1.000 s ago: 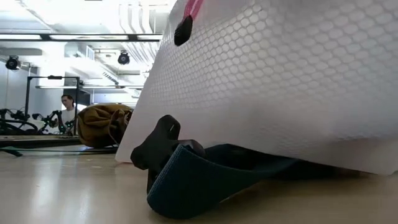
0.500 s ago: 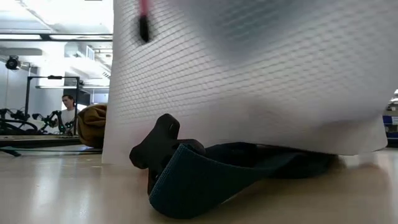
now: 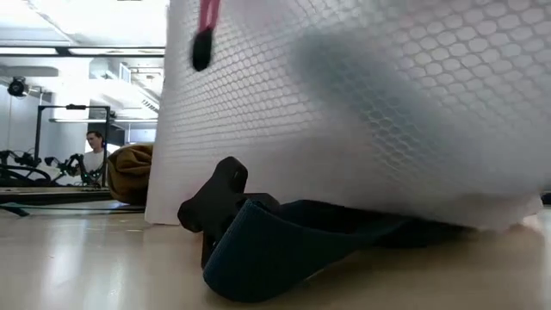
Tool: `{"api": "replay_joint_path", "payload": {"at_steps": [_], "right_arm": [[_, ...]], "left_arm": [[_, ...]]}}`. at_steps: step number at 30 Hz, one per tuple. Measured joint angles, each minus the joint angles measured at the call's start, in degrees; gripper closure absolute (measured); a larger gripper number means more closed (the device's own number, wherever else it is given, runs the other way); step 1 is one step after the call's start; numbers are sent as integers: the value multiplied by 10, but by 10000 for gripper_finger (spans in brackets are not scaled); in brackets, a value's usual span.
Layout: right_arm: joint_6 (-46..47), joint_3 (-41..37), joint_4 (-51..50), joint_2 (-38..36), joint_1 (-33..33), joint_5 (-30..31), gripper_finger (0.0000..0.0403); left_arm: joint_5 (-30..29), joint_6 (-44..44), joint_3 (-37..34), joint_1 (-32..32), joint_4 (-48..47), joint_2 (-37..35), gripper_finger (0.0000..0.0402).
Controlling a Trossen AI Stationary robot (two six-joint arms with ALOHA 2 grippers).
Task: Unpack backpack
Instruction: Put the calculator into the pink zip bag, then close the pink zip bag
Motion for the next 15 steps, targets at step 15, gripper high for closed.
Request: {"api": "replay_joint_path", "payload": {"at_steps": [15], "right_arm": [[-7, 0, -2, 0, -3, -2, 403]], "left_arm": [[9, -172, -1, -44, -181, -46, 89]]}}
